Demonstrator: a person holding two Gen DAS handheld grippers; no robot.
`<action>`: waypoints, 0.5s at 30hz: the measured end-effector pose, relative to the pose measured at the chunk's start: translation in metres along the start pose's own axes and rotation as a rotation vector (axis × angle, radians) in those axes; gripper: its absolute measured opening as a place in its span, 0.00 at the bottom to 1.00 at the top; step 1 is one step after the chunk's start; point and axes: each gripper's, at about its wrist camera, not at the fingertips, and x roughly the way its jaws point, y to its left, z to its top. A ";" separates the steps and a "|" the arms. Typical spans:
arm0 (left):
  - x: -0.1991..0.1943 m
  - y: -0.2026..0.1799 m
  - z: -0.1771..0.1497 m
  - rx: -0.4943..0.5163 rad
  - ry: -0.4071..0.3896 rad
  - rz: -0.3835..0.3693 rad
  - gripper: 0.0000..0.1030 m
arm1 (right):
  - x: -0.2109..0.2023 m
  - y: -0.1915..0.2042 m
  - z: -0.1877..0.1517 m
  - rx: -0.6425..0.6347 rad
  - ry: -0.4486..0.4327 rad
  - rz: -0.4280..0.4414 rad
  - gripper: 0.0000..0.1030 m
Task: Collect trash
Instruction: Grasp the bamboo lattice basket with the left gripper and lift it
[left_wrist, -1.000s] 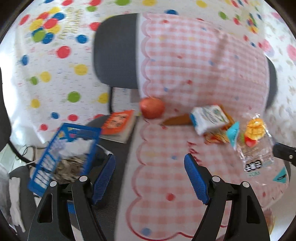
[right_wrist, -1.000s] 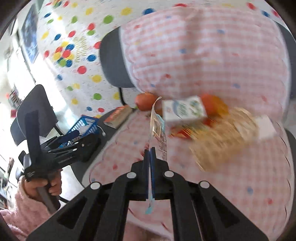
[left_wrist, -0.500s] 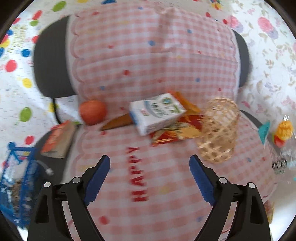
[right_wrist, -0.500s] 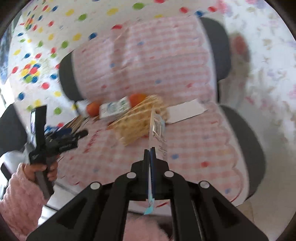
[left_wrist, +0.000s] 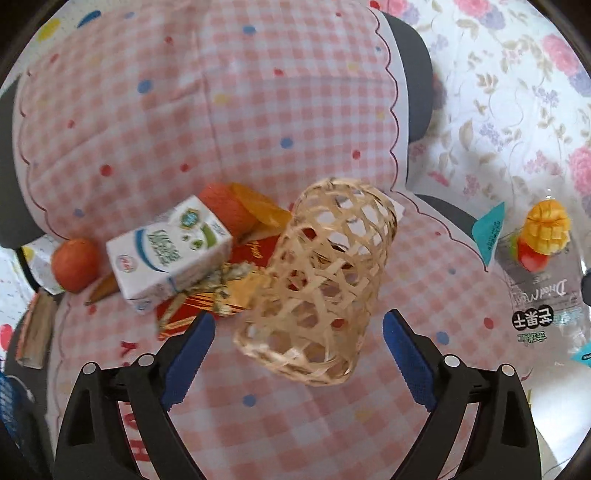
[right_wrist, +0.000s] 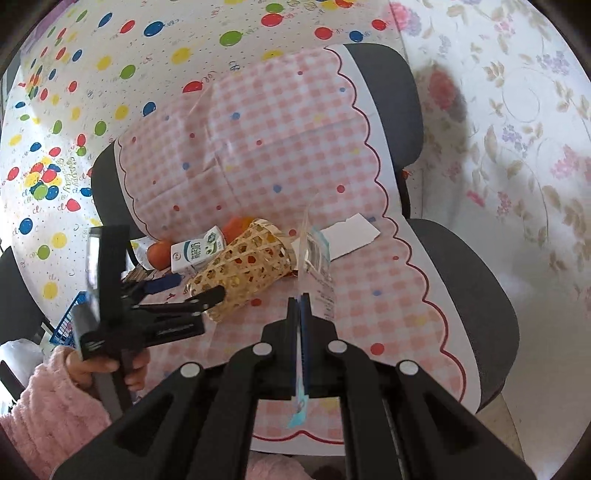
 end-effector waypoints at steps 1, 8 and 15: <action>0.003 -0.002 -0.001 0.008 -0.001 -0.002 0.89 | -0.002 -0.004 -0.002 0.007 0.002 0.001 0.02; 0.004 -0.008 -0.006 0.035 -0.021 -0.008 0.70 | -0.011 -0.016 -0.008 0.024 0.009 0.004 0.02; -0.031 -0.015 -0.008 0.004 -0.092 -0.017 0.68 | -0.023 -0.016 -0.014 0.023 -0.008 0.013 0.02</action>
